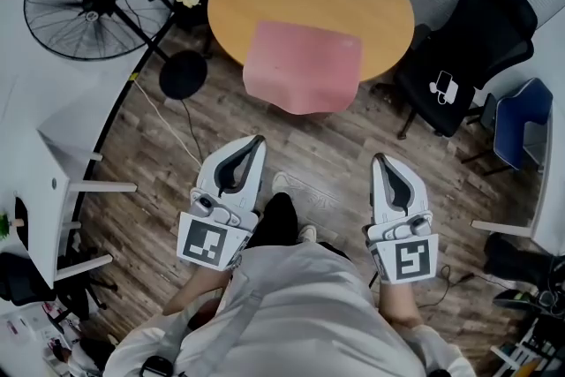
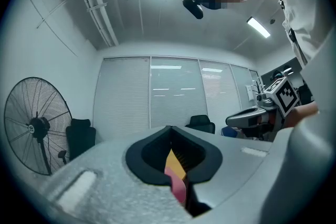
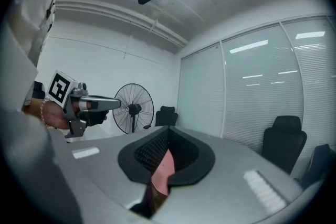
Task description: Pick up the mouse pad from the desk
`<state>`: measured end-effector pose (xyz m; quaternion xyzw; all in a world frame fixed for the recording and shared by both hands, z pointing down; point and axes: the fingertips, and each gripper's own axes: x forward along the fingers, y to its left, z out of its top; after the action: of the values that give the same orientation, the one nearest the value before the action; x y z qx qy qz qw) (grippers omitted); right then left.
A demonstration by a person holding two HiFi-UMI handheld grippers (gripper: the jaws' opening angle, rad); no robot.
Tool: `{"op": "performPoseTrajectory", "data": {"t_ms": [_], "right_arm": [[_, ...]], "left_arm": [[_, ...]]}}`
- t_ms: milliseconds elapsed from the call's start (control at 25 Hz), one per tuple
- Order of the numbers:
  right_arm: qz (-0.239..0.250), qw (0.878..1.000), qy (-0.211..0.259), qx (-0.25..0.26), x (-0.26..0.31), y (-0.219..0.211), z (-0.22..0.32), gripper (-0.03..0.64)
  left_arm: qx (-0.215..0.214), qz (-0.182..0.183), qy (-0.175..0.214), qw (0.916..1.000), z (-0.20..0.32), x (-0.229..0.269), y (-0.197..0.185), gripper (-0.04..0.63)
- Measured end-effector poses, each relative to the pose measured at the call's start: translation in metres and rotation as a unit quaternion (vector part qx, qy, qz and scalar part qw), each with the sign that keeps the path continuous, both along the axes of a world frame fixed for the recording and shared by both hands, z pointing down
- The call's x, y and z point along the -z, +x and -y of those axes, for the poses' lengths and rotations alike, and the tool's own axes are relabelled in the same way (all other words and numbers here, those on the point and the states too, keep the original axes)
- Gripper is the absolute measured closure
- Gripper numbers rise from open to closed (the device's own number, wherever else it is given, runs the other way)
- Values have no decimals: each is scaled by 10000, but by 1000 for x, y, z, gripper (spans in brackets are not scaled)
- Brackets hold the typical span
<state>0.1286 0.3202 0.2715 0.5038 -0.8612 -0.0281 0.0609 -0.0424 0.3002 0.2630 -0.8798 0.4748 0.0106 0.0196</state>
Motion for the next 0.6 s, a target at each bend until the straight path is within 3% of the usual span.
{"op": "performPoseTrajectory", "data": {"t_ms": [600], "right_arm": [[-152,9995,-218,-171,-13,-56,121,612]], "left_arm": [[-247,-94,-182,9995,128,-18,-52,589]]}}
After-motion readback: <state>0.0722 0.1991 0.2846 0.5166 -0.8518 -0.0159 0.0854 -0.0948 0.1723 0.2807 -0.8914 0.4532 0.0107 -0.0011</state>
